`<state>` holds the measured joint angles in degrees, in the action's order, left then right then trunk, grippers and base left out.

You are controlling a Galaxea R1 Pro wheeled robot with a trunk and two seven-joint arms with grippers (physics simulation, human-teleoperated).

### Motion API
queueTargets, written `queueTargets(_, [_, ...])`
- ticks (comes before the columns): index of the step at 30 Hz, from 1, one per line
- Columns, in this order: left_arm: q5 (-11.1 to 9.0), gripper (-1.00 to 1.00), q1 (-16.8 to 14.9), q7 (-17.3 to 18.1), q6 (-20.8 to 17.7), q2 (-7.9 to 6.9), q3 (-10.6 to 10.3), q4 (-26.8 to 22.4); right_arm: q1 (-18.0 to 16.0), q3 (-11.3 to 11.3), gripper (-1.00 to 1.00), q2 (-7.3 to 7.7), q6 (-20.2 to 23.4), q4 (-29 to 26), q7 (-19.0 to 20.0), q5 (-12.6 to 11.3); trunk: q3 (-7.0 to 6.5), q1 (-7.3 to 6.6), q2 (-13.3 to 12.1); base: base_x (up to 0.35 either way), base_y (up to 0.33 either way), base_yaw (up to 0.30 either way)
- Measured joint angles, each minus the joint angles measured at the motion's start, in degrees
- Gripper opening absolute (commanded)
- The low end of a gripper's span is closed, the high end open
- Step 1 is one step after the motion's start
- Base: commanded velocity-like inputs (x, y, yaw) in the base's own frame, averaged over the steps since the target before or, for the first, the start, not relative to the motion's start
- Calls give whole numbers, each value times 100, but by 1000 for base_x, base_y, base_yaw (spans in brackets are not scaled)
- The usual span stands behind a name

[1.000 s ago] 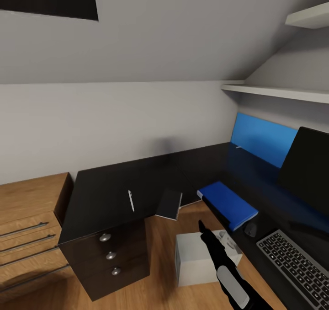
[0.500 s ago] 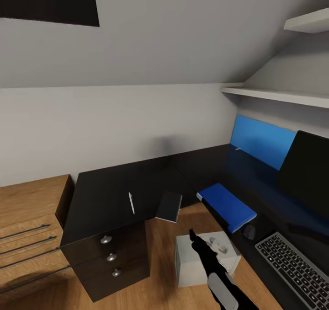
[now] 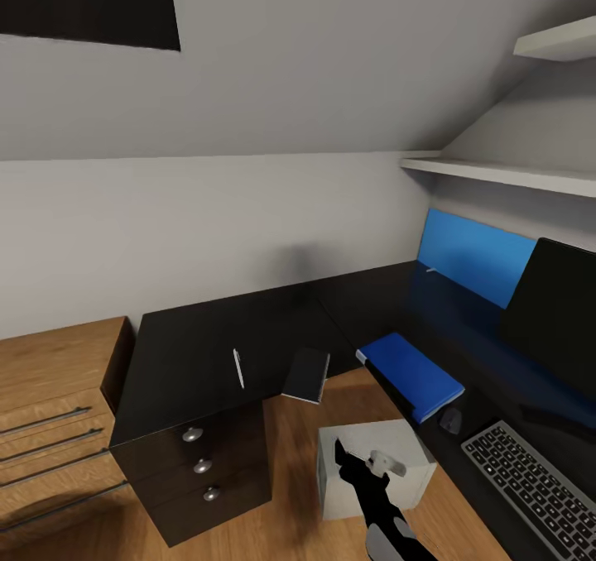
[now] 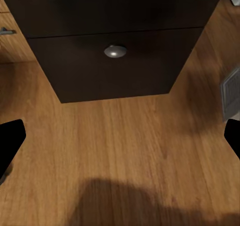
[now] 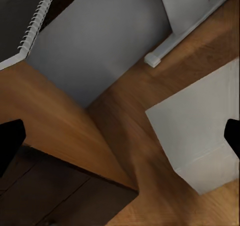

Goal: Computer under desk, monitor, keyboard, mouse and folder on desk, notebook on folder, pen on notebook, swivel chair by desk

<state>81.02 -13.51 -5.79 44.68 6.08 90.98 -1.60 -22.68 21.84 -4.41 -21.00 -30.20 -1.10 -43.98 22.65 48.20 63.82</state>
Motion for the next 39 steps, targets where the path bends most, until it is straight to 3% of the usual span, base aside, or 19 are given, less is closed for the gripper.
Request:
queueTargets(8, [-2, 100, 0, -11, 13, -32, 1, -6, -1, 27, 100, -8, -114, 686, 11, 50, 0, 0, 0, 0, 0, 0])
queueTargets(39, [0, 100, 0, -40, 13, -119, -2, -7, 0, 18, 100, -107, -127, 867, 4, 176, 5, 0, 0, 0, 0, 35])
